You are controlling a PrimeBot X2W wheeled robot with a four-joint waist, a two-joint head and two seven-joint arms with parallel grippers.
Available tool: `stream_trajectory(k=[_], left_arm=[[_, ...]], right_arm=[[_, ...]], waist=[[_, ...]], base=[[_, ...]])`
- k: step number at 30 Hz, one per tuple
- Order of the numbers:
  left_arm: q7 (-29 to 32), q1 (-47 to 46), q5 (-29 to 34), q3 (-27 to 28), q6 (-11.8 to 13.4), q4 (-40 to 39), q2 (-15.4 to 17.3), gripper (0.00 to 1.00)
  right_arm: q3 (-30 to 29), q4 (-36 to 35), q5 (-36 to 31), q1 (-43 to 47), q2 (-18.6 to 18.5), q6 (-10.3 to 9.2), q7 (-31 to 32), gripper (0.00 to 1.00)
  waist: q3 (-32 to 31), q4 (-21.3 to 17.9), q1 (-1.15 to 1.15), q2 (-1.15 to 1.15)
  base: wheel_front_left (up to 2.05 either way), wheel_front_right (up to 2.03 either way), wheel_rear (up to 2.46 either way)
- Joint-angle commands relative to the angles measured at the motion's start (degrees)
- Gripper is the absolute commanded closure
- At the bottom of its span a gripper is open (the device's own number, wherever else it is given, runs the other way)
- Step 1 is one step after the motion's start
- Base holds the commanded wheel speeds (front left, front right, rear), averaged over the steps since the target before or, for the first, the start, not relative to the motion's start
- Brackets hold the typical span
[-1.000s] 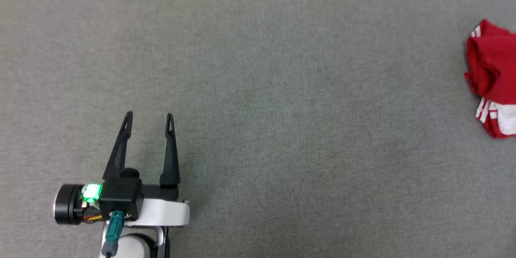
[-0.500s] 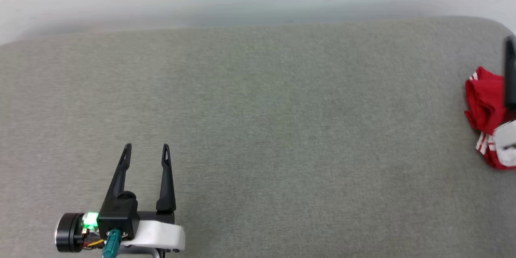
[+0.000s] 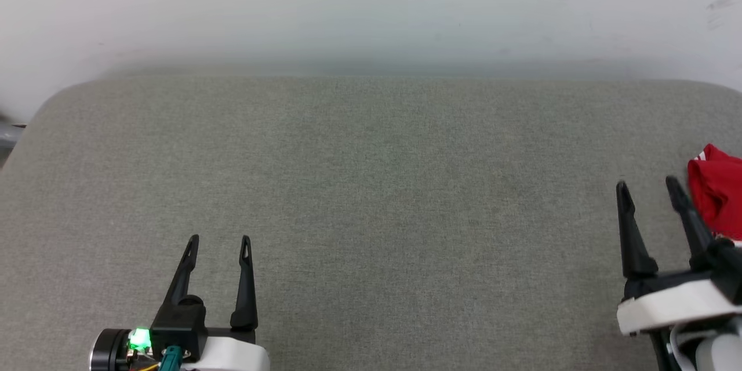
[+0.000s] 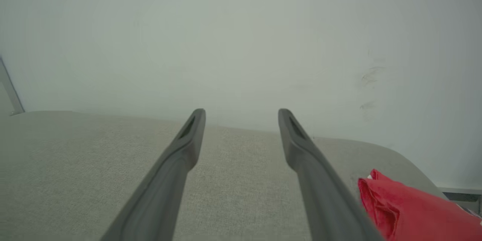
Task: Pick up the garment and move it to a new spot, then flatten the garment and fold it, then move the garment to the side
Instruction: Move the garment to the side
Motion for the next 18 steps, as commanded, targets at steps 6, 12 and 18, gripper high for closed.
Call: stream_trajectory(k=[6,12,18], left_arm=[[-0.1,1.3,0.5,-0.3,-1.0,0.8,-0.4,0.00],[-0.1,2.4,0.6,-0.6,-1.4,1.0,-0.6,0.00],[-0.1,3.0,0.5,-0.5,-2.0,0.9,-0.6,0.00]], right_arm=[[-1.2,-1.1,0.3,5.4,2.2,-0.09,-0.3,0.00],[-1.7,-2.7,0.0,8.8,3.7,-0.09,-0.4,0.00],[-1.9,-4.0,-0.1,11.7,4.9,-0.08,-0.4,0.00]], waist=[[-1.4,0.4,0.01,0.00],[-2.9,0.3,0.01,0.00],[-3.9,0.5,0.01,0.00]], base=[[0.00,0.00,0.00],[0.00,0.00,0.00],[0.00,0.00,0.00]])
